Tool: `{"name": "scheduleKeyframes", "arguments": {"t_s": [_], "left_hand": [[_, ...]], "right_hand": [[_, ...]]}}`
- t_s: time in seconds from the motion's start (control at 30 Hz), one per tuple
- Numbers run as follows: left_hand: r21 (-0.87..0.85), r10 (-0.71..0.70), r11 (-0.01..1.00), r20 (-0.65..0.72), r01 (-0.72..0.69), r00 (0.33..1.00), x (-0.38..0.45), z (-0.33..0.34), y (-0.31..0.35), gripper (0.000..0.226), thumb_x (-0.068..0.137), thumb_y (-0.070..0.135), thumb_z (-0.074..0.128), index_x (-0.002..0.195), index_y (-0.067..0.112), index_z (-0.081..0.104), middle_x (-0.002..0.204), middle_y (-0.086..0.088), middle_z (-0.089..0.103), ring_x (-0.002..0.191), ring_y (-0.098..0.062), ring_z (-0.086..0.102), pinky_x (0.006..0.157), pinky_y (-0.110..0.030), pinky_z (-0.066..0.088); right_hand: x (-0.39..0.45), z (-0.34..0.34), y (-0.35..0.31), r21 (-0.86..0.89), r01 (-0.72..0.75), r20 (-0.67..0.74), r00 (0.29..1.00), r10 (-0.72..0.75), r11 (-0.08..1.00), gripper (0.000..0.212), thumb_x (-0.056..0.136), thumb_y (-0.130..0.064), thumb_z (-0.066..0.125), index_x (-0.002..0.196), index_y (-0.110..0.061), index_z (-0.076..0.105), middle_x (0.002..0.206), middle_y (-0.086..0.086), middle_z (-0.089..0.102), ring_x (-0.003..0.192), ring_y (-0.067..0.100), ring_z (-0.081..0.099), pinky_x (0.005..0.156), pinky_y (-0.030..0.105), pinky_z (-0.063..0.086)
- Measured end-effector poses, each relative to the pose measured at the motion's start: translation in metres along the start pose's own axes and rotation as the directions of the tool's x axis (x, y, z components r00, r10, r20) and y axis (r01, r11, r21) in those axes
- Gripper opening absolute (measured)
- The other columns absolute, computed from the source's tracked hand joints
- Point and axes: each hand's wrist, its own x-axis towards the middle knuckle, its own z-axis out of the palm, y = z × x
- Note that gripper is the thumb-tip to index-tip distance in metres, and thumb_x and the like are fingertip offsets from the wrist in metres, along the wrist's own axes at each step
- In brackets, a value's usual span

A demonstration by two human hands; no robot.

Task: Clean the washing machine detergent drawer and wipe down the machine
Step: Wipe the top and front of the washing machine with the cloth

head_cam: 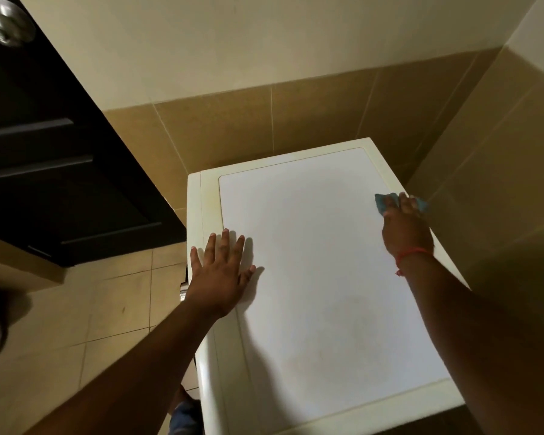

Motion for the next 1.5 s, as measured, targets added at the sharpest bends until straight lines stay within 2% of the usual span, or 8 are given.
{"name": "scheduleKeyframes", "arguments": {"t_s": [0.27, 0.37, 0.5, 0.63, 0.73, 0.87, 1.0, 1.5], "left_hand": [[0.015, -0.026, 1.000, -0.011, 0.026, 1.000, -0.004, -0.005, -0.018, 0.075, 0.089, 0.067, -0.003, 0.153, 0.031, -0.020, 0.163, -0.005, -0.021, 0.149, -0.029, -0.020, 0.119, -0.058, -0.006], [0.010, -0.028, 1.000, -0.014, 0.028, 1.000, -0.003, -0.006, -0.030, 0.078, 0.085, 0.069, -0.009, 0.152, 0.031, -0.021, 0.162, -0.005, -0.022, 0.148, -0.029, -0.021, 0.119, -0.059, -0.006], [-0.007, 0.014, 1.000, -0.017, -0.014, 1.000, -0.004, -0.006, -0.047, 0.078, 0.085, 0.069, -0.009, 0.152, 0.031, -0.020, 0.163, -0.004, -0.021, 0.149, -0.029, -0.021, 0.117, -0.058, -0.008], [-0.024, 0.068, 0.997, -0.020, -0.068, 0.997, 0.004, -0.014, -0.075, 0.072, 0.092, 0.066, -0.001, 0.152, 0.032, -0.019, 0.163, -0.004, -0.020, 0.150, -0.029, -0.019, 0.118, -0.061, -0.005], [-0.056, 0.119, 0.991, -0.033, -0.121, 0.992, 0.012, -0.028, -0.104, 0.069, 0.097, 0.063, 0.008, 0.154, 0.032, -0.015, 0.164, -0.004, -0.017, 0.150, -0.029, -0.017, 0.117, -0.063, -0.004], [-0.059, 0.195, 0.978, -0.040, -0.198, 0.980, 0.021, -0.048, -0.150, 0.068, 0.099, 0.060, 0.011, 0.156, 0.030, -0.010, 0.165, -0.006, -0.012, 0.151, -0.030, -0.015, 0.117, -0.062, -0.003], [-0.037, 0.310, 0.950, -0.010, -0.311, 0.951, 0.017, -0.063, -0.196, 0.068, 0.098, 0.061, 0.011, 0.156, 0.030, -0.005, 0.165, -0.005, -0.012, 0.150, -0.029, -0.015, 0.117, -0.062, -0.005], [0.011, 0.382, 0.924, -0.049, -0.382, 0.923, 0.019, -0.093, -0.278, 0.073, 0.092, 0.068, -0.001, 0.155, 0.032, -0.009, 0.164, -0.004, -0.013, 0.150, -0.028, -0.017, 0.118, -0.062, -0.003]], "right_hand": [[0.006, 0.000, 0.005, 0.036, 0.038, 0.044, 0.998, -0.040, 0.999, 0.052, 0.094, -0.001, 0.044, 0.145, -0.007, 0.040, 0.152, 0.023, 0.033, 0.141, 0.039, 0.028, 0.117, 0.049, 0.021], [-0.008, 0.011, -0.024, -0.024, 0.377, 0.059, 0.925, -0.375, 0.926, 0.053, 0.094, 0.000, 0.044, 0.146, -0.009, 0.039, 0.152, 0.017, 0.036, 0.142, 0.033, 0.031, 0.117, 0.048, 0.023], [-0.026, 0.005, -0.068, -0.028, 0.070, -0.018, 0.997, -0.070, 0.997, 0.055, 0.088, -0.004, 0.041, 0.143, -0.011, 0.043, 0.144, 0.018, 0.046, 0.135, 0.034, 0.037, 0.115, 0.050, 0.022], [-0.057, 0.020, -0.140, -0.073, 0.506, -0.022, 0.861, -0.509, 0.860, 0.058, 0.088, 0.003, 0.051, 0.143, -0.015, 0.046, 0.147, 0.015, 0.044, 0.137, 0.030, 0.040, 0.117, 0.045, 0.025], [-0.066, 0.015, -0.176, 0.023, 0.098, -0.012, 0.995, -0.098, 0.995, 0.058, 0.090, -0.003, 0.043, 0.147, -0.015, 0.038, 0.152, 0.013, 0.036, 0.142, 0.028, 0.031, 0.120, 0.043, 0.018], [-0.099, 0.032, -0.257, 0.072, 0.402, 0.076, 0.910, -0.407, 0.913, 0.055, 0.097, -0.006, 0.036, 0.150, -0.019, 0.032, 0.158, 0.007, 0.025, 0.147, 0.022, 0.020, 0.120, 0.041, 0.013], [-0.110, 0.028, -0.299, 0.086, -0.021, 0.003, 1.000, 0.021, 0.996, 0.052, 0.099, -0.009, 0.032, 0.150, -0.015, 0.030, 0.156, 0.010, 0.029, 0.145, 0.024, 0.023, 0.120, 0.043, 0.016], [-0.140, 0.018, -0.382, 0.121, -0.200, 0.081, 0.978, 0.191, 0.972, 0.053, 0.101, -0.011, 0.032, 0.153, -0.019, 0.023, 0.161, 0.006, 0.016, 0.148, 0.025, 0.012, 0.121, 0.040, 0.015]]}}
